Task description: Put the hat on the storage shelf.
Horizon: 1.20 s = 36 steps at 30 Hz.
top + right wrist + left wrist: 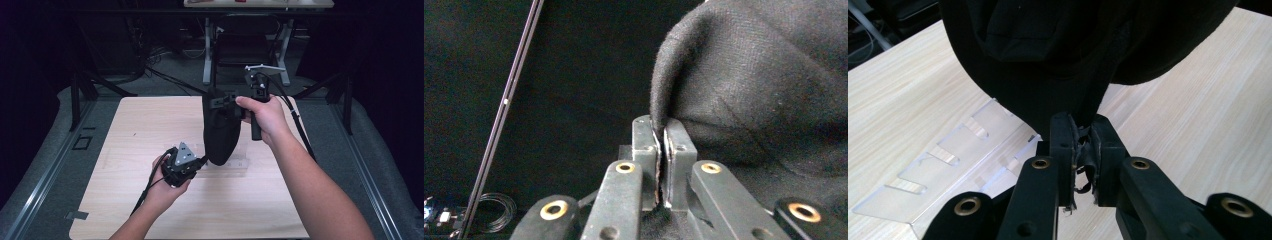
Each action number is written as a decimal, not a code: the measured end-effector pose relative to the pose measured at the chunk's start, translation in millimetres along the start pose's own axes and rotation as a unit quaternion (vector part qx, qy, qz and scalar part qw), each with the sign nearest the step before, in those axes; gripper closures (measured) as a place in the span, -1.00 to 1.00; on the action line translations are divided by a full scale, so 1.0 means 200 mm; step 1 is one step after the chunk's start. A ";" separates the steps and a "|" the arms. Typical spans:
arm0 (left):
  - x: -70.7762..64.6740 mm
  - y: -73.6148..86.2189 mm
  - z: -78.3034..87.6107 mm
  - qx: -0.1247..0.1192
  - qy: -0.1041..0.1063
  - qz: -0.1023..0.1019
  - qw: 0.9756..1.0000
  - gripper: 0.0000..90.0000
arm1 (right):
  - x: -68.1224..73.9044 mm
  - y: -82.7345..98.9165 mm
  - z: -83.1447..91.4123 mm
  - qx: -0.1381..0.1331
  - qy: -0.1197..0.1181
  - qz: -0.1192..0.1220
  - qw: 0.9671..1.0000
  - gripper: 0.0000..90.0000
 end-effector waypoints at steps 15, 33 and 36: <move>0.00 0.01 0.00 0.001 -0.018 -0.028 0.999 0.89 | 0.06 -0.01 0.05 -0.009 -0.007 0.026 1.000 0.83; 0.06 0.11 0.01 0.006 -0.030 -0.009 1.000 0.89 | 0.06 -0.03 0.14 -0.022 0.014 0.042 0.999 0.81; 0.07 0.14 0.00 0.010 -0.030 0.000 0.999 0.89 | 0.06 -0.03 0.15 -0.026 0.023 0.047 0.998 0.81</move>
Point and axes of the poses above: each handheld gripper's, and its own axes: z roughly backward along the jaws, y roughly out of its underside, x roughly to its left, the point moved 7 cm from there along -z, roughly forward along the jaws, and after that the axes turned 8 degrees about -y, right-handed, at the moved point
